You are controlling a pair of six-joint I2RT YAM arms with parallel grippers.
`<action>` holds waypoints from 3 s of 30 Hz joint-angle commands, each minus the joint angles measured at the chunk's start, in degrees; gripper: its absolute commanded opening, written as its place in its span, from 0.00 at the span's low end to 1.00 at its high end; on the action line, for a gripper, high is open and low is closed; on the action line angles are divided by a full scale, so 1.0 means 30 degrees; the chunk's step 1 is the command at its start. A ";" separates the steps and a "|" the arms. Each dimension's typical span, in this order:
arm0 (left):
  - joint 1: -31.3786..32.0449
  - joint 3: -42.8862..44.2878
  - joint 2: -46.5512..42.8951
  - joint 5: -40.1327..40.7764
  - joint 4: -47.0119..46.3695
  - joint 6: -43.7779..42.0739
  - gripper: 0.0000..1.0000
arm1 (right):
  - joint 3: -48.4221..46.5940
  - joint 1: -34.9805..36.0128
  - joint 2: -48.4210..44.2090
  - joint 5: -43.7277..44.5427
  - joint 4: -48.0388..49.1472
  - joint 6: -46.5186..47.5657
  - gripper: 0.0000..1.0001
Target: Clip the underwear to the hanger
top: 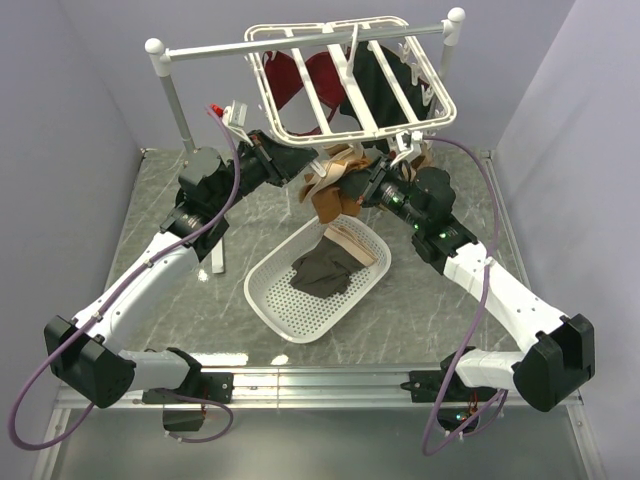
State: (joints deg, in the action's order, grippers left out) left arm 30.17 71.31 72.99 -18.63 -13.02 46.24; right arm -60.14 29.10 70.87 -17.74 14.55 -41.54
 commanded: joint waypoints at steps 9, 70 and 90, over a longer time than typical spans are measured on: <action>0.0313 -0.0273 0.0279 -0.1407 0.0822 0.0468 0.00 | -0.1604 0.0582 0.0341 0.0932 0.0190 0.0225 0.00; 0.0548 -0.0185 0.0134 -0.0060 0.1352 -0.0384 0.47 | -0.4358 0.2135 0.1191 0.1517 -0.3354 -0.1652 0.00; -0.0593 -0.3318 -0.4461 -0.0029 0.1320 -0.1526 1.00 | -0.2776 0.1754 0.0138 0.0815 -0.1831 -0.0335 0.06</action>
State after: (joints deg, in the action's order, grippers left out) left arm 29.65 63.48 63.96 -18.37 -8.64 43.92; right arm -69.14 34.65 74.43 -14.22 4.21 -44.88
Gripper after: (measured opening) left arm 0.993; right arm 0.048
